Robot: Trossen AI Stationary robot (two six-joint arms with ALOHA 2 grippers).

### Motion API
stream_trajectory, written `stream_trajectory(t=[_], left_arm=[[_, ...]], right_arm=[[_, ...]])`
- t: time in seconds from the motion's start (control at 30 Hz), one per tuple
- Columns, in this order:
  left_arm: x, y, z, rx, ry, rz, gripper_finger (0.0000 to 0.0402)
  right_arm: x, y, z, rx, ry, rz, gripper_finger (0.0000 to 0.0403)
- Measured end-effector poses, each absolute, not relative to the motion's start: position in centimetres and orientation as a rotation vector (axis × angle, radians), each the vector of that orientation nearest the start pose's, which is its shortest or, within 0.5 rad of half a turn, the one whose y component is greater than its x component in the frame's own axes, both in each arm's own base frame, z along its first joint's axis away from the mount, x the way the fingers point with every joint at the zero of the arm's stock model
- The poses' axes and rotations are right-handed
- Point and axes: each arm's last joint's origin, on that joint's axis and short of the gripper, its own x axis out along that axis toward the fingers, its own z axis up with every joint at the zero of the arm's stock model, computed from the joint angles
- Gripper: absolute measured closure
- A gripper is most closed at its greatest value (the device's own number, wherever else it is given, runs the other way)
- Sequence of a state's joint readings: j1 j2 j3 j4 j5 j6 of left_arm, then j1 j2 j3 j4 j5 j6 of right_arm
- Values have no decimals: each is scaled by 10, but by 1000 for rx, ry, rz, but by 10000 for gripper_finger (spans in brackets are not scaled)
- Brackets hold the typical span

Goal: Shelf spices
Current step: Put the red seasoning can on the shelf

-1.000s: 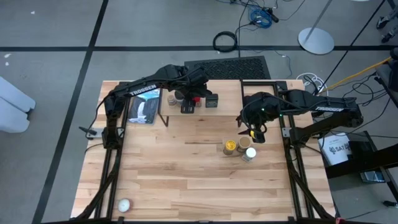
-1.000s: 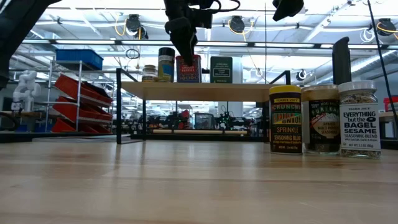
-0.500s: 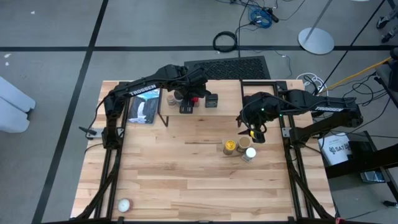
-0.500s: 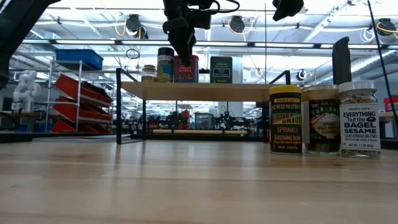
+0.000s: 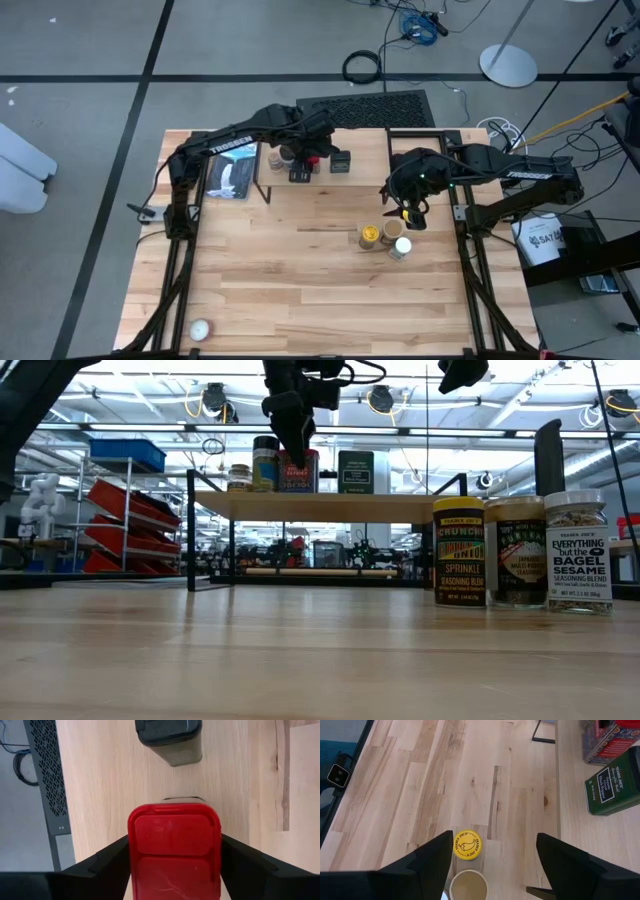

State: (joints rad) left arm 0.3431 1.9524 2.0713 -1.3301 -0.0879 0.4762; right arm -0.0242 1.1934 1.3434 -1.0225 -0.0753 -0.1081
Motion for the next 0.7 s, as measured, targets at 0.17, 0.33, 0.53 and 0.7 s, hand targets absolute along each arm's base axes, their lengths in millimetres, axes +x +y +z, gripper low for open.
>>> stream_trajectory(t=[0.17, 0.33, 0.53, 0.7], left_arm=[[365, 133, 346, 256, 1269, 81, 114], [365, 134, 346, 279, 1282, 112, 111], [365, 134, 346, 284, 1285, 117, 111], [363, 133, 346, 281, 1307, 108, 112]], right_arm=[[218, -3, 371, -58, 868, 95, 129], [218, -3, 371, -58, 868, 95, 129], [218, -3, 371, -58, 868, 95, 129], [218, -3, 371, -58, 868, 95, 129]])
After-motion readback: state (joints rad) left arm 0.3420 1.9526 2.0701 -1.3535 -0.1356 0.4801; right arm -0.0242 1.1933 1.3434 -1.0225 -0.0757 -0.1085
